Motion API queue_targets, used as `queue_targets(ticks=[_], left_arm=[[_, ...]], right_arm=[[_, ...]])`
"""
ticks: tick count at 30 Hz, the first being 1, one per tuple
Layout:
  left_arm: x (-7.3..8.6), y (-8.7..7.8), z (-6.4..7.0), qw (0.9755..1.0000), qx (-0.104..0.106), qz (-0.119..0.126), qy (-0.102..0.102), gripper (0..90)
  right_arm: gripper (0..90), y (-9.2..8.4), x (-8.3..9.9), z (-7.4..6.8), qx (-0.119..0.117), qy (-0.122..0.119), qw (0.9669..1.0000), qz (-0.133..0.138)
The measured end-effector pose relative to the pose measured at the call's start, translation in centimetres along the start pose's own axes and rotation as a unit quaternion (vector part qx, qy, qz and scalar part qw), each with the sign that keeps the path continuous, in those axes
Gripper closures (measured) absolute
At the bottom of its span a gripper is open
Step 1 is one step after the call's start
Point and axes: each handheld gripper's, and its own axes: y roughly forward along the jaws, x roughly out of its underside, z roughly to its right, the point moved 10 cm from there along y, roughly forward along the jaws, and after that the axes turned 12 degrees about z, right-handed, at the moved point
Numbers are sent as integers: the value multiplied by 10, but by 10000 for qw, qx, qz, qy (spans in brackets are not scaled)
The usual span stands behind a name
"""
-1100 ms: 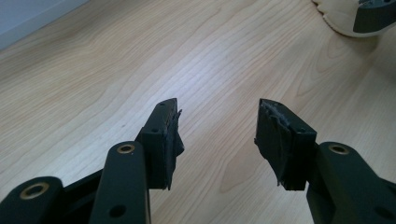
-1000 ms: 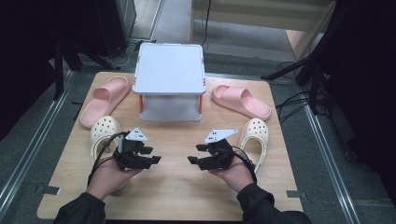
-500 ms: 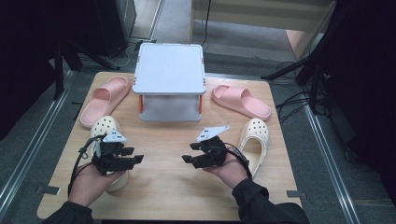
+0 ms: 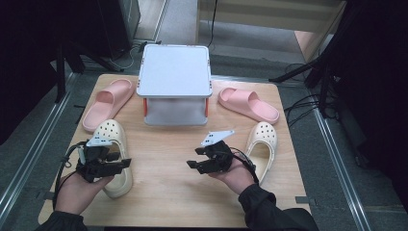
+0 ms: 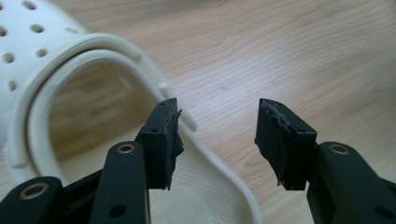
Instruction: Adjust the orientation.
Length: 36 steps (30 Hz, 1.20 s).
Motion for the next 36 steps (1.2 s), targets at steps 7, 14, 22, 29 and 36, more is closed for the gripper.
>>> queue_targets(ticks=[7, 14, 22, 29, 36], left_arm=[[2, 11, -16, 9996, -212, -48, -171, 486], [-3, 27, -24, 9989, -366, -95, -275, 481], [-6, 38, -31, 9982, -485, -139, -332, 505], [-8, 41, -31, 9979, -508, -210, -351, 553], [-10, 38, -33, 9971, -412, -257, -590, 614]], right_arm=[[441, 1, 1, 0, 18, -8, 10000, -31], [441, -1, 4, 1, 72, -10, 10000, -47], [439, -5, 8, 3, 170, 17, 9998, -79], [434, -7, 11, 4, 239, -4, 9997, -80], [438, -11, 12, 6, 298, 54, 9995, -65]])
